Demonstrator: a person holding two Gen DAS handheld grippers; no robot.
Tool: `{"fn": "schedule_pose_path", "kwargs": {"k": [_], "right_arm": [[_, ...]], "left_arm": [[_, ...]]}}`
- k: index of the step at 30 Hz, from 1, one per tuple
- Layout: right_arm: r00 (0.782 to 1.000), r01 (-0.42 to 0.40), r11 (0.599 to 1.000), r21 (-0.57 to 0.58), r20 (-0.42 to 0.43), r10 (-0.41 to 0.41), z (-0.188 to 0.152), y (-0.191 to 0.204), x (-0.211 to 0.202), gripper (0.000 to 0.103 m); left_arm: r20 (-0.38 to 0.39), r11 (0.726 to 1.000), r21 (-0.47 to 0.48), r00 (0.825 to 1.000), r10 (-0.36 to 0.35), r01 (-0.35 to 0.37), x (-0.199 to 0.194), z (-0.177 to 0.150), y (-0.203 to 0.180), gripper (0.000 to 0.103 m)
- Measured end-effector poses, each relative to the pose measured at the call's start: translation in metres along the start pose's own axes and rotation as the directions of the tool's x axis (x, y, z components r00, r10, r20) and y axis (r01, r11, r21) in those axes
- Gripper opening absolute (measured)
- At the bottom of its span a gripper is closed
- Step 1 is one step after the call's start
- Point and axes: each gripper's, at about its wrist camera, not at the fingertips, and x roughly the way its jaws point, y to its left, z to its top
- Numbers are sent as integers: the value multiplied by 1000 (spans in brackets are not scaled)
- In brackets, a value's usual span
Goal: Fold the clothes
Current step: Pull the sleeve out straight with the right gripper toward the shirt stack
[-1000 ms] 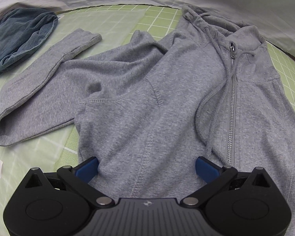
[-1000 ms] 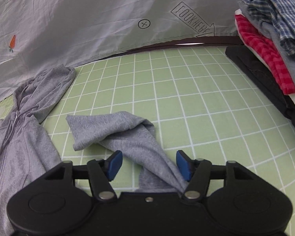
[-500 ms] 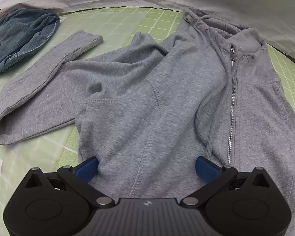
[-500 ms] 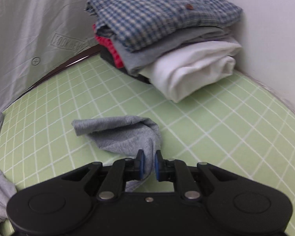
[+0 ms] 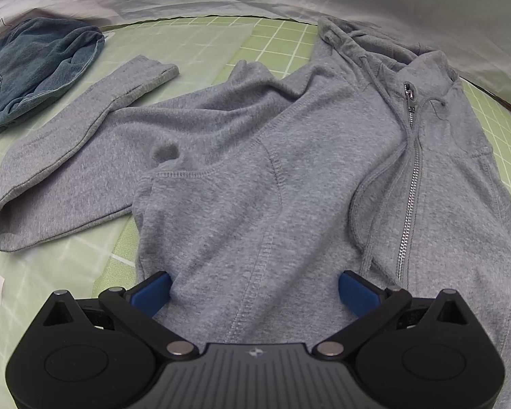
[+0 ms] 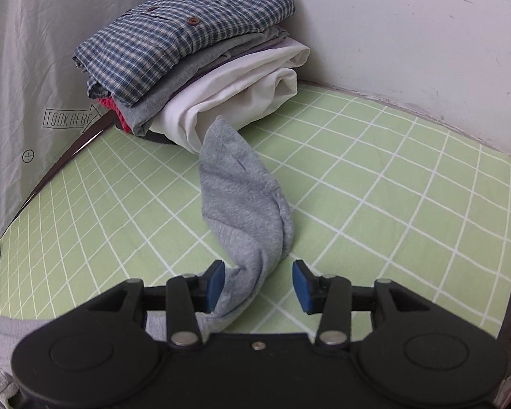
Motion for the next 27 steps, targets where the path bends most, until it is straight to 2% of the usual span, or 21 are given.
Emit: {"fn": "schedule_pose_path", "kwargs": {"k": [3,5,6,9,13,16,19,21,22,23,25,27], "right_arm": [[999,-18,999,-36,-39,16,8,0,9,44],[997,-39,998,-39,-65,37,9,1,12,17],[997,-42,998,-39,-64,39,9,2,11,14],[998,-53,996,-67,-34,51,16,11,5,11],[997,-83,995,-53,-8,83,44,27,12,11],[994,-105,994,10,1,105,67,42,34,14],[976,-214,973,84,-24,217,76,55,61,30],[959,-279,952,124,-22,284,79,58,66,31],[954,-298,943,145,-2,301,79,56,63,37],[951,-309,937,166,25,309,78,52,57,44],[954,-299,937,181,70,291,74,42,45,45],[967,-250,954,167,99,237,68,30,35,45]], "left_arm": [[2,1000,0,1000,0,0,0,-1,0,103],[3,1000,-1,1000,0,0,0,-1,0,103],[3,1000,0,1000,0,0,0,-1,0,103],[2,1000,-3,1000,1,-1,0,0,0,103],[-1,1000,-5,1000,2,-2,0,0,0,103],[-3,1000,-5,1000,2,-2,0,1,0,103],[-3,1000,-4,1000,1,-1,0,0,0,103],[-3,1000,-1,1000,-1,1,0,0,0,103],[-3,1000,1,1000,-2,2,0,0,1,103],[-1,1000,2,1000,-2,2,0,0,1,103],[4,1000,0,1000,-1,1,-1,-1,0,103],[7,1000,-4,1000,2,-2,-1,-1,0,103]]}}
